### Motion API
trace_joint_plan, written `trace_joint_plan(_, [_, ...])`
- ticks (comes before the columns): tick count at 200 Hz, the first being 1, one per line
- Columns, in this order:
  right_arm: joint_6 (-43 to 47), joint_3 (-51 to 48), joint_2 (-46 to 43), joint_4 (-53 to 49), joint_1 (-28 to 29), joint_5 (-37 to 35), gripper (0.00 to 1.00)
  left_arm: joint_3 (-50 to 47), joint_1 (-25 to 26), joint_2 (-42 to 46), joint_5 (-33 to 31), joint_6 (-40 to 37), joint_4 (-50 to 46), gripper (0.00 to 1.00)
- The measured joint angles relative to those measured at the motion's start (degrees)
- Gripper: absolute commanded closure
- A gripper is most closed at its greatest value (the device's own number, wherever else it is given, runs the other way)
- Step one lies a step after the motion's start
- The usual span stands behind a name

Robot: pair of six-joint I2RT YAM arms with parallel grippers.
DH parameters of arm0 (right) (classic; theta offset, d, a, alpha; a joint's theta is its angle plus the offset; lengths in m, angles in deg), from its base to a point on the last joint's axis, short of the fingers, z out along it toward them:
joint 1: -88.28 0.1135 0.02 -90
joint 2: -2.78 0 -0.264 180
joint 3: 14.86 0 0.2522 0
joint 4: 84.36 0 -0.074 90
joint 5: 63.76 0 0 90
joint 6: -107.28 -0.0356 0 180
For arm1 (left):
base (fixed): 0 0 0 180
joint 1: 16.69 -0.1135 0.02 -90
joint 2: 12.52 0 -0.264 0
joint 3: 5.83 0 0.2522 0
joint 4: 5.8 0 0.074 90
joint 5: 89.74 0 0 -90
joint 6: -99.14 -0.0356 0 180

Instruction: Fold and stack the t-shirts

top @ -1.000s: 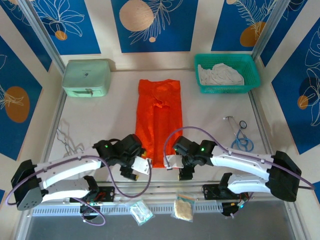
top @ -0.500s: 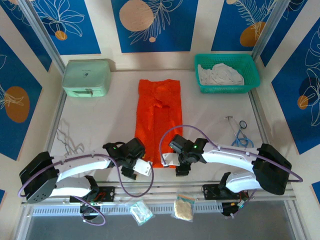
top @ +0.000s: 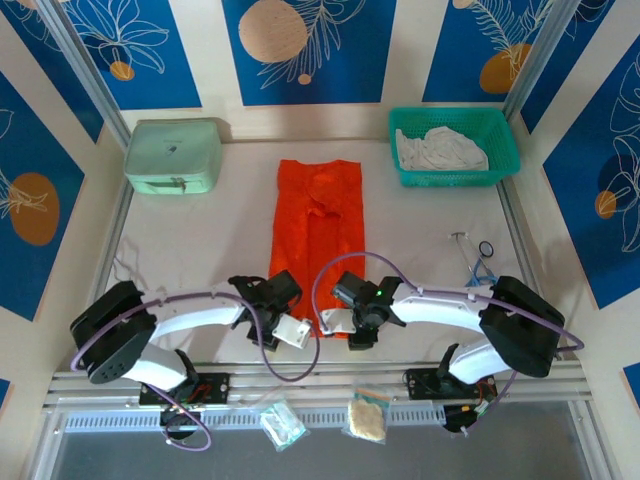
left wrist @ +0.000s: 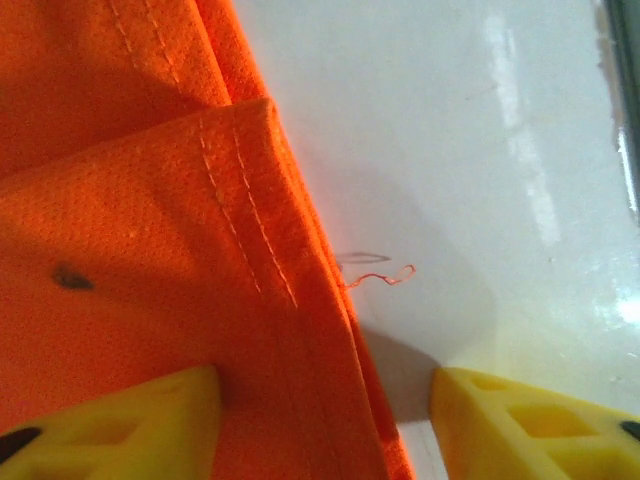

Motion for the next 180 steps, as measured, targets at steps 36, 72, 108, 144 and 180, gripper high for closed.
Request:
trace_joint_plan(36, [0.52,0.96,1.18,-0.22,-0.24,0.68,0.77,2.86,-0.02,-3.15,0.37,0.52,-3.37,0.54])
trace_joint_plan(72, [-0.2,1.77,1.64,0.42,-0.66,-0.46,1.0,2.56,-0.04,-1.9,0.07,0.81,-2.95,0.88])
trace_joint_plan(108, [-0.02,1.88,0.66,0.07,-0.79,-3.34,1.0,1.55,-0.24,1.29,-3.89,1.84,1.57,1.0])
trace_joint_plan(144, [-0.59,1.86,-8.22,-3.04,0.5,-5.03,1.0,1.44,1.11,10.27,-6.54,3.37,1.88,1.0])
trace_joint_plan(180, [-2.58,1.9,-18.86,-8.74,3.23,-5.01,1.0,1.44,5.22,19.15,-8.66,6.75,0.22,1.0])
